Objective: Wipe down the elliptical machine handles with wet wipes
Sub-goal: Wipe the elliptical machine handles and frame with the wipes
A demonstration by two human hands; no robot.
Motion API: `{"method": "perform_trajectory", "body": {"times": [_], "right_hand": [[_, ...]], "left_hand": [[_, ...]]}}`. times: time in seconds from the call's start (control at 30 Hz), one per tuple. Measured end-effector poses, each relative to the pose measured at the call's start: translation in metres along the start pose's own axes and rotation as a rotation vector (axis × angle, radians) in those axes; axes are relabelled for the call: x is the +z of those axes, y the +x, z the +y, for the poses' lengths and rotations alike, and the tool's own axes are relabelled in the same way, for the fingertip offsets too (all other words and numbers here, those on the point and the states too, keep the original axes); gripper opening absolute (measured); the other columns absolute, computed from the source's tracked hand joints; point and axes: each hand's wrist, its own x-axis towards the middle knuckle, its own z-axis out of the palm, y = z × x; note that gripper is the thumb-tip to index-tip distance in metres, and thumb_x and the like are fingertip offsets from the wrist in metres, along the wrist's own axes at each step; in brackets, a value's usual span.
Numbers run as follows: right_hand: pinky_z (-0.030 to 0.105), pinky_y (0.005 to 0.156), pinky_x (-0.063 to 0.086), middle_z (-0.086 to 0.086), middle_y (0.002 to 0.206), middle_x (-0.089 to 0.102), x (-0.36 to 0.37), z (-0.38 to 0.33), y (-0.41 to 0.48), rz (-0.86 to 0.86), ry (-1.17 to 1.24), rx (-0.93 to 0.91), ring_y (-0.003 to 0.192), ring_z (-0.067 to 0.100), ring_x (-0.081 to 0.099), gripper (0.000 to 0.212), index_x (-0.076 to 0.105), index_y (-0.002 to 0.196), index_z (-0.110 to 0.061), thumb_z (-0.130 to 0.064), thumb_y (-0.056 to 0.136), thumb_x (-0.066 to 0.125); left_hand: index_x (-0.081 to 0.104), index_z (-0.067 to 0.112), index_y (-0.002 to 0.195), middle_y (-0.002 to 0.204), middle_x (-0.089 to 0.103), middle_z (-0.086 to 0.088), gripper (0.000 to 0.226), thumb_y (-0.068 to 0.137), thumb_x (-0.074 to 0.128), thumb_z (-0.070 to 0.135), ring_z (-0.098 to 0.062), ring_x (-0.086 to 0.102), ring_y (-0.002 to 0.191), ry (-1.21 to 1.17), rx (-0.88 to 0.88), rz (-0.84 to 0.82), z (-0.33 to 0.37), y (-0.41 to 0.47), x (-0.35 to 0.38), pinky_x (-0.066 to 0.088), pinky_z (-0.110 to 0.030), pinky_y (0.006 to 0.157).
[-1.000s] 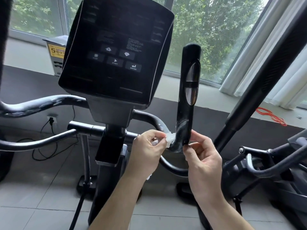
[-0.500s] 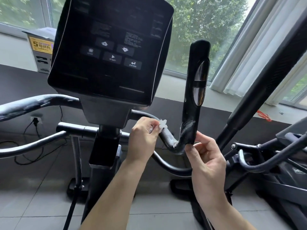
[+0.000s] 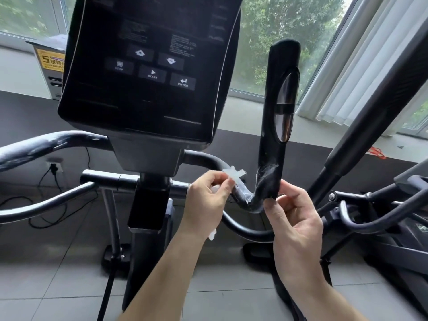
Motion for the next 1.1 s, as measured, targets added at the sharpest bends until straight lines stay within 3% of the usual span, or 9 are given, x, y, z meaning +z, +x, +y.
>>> {"method": "perform_trajectory", "body": {"times": [0.07, 0.13, 0.2, 0.37, 0.47, 0.67, 0.87, 1.0, 1.1], "right_hand": [[0.014, 0.067, 0.045, -0.011, 0.069, 0.057, 0.000, 0.000, 0.000, -0.004, 0.012, 0.001, 0.068, 0.010, 0.051, 0.028, 0.071, 0.114, -0.024, -0.023, 0.087, 0.071], [0.013, 0.067, 0.045, -0.011, 0.070, 0.057, -0.001, 0.000, 0.000, -0.009, 0.025, 0.000, 0.068, 0.009, 0.051, 0.027, 0.071, 0.114, -0.025, -0.023, 0.087, 0.072], [0.013, 0.067, 0.045, -0.011, 0.070, 0.057, -0.001, -0.001, 0.000, -0.019, 0.029, -0.009, 0.067, 0.008, 0.051, 0.025, 0.071, 0.113, -0.027, -0.026, 0.089, 0.075], [0.013, 0.065, 0.044, -0.011, 0.069, 0.057, -0.002, -0.001, 0.001, -0.020, 0.031, 0.009, 0.066, 0.007, 0.050, 0.025, 0.071, 0.112, -0.026, -0.022, 0.088, 0.072], [0.013, 0.065, 0.045, -0.006, 0.071, 0.055, -0.004, -0.001, 0.001, -0.038, 0.025, 0.025, 0.066, 0.008, 0.049, 0.025, 0.071, 0.114, -0.025, -0.017, 0.090, 0.073], [0.012, 0.064, 0.044, -0.005, 0.072, 0.056, -0.008, -0.002, 0.003, -0.068, 0.012, 0.027, 0.065, 0.006, 0.049, 0.025, 0.072, 0.114, -0.024, -0.013, 0.092, 0.074], [0.015, 0.065, 0.044, -0.011, 0.071, 0.058, -0.008, -0.003, 0.003, -0.073, 0.046, 0.040, 0.068, 0.010, 0.050, 0.025, 0.071, 0.113, -0.027, -0.026, 0.088, 0.073], [0.014, 0.064, 0.043, -0.012, 0.069, 0.055, -0.009, -0.002, 0.003, -0.082, 0.061, 0.042, 0.066, 0.008, 0.048, 0.024, 0.071, 0.114, -0.024, -0.021, 0.091, 0.073], [0.014, 0.063, 0.043, -0.012, 0.069, 0.055, -0.009, -0.003, 0.003, -0.089, 0.066, 0.047, 0.066, 0.007, 0.048, 0.022, 0.071, 0.113, -0.025, -0.016, 0.092, 0.073]], "left_hand": [[0.071, 0.018, 0.094, 0.085, 0.075, 0.004, 0.004, 0.097, 0.071, 0.021, -0.010, 0.073, 0.081, 0.017, -0.026, 0.085, -0.004, 0.015, 0.001, 0.054, -0.018, 0.072], [0.067, 0.014, 0.096, 0.089, 0.073, -0.003, 0.007, 0.098, 0.070, 0.020, -0.015, 0.072, 0.080, -0.012, -0.066, 0.179, -0.005, 0.030, 0.002, 0.051, -0.013, 0.061], [0.064, 0.009, 0.105, 0.090, 0.068, -0.010, 0.015, 0.098, 0.071, 0.020, -0.006, 0.065, 0.069, -0.029, -0.077, 0.237, -0.005, 0.038, 0.004, 0.047, -0.010, 0.051], [0.064, 0.010, 0.104, 0.089, 0.067, -0.011, 0.006, 0.101, 0.065, 0.016, -0.010, 0.064, 0.073, -0.047, -0.041, 0.145, -0.010, 0.031, 0.003, 0.049, -0.012, 0.053], [0.065, 0.011, 0.097, 0.067, 0.061, 0.005, 0.009, 0.102, 0.064, 0.019, -0.003, 0.051, 0.053, -0.109, -0.079, 0.101, -0.011, 0.006, 0.006, 0.041, -0.015, 0.051], [0.064, 0.017, 0.097, 0.063, 0.052, 0.006, 0.008, 0.099, 0.068, 0.023, -0.006, 0.040, 0.047, -0.465, -0.161, 0.071, -0.008, -0.050, 0.029, 0.034, -0.021, 0.044], [0.064, 0.023, 0.098, 0.077, 0.063, -0.006, 0.015, 0.091, 0.070, 0.034, -0.018, 0.055, 0.058, -0.290, -0.232, 0.302, -0.021, 0.010, 0.030, 0.045, -0.034, 0.054], [0.061, 0.012, 0.095, 0.087, 0.070, -0.008, 0.007, 0.099, 0.066, 0.016, -0.012, 0.061, 0.064, -0.082, -0.154, 0.465, -0.017, 0.045, 0.020, 0.046, -0.011, 0.053], [0.064, 0.009, 0.096, 0.084, 0.068, -0.001, 0.007, 0.099, 0.066, 0.015, -0.007, 0.063, 0.070, 0.030, -0.097, 0.479, -0.017, 0.045, 0.019, 0.044, -0.005, 0.060]]}}
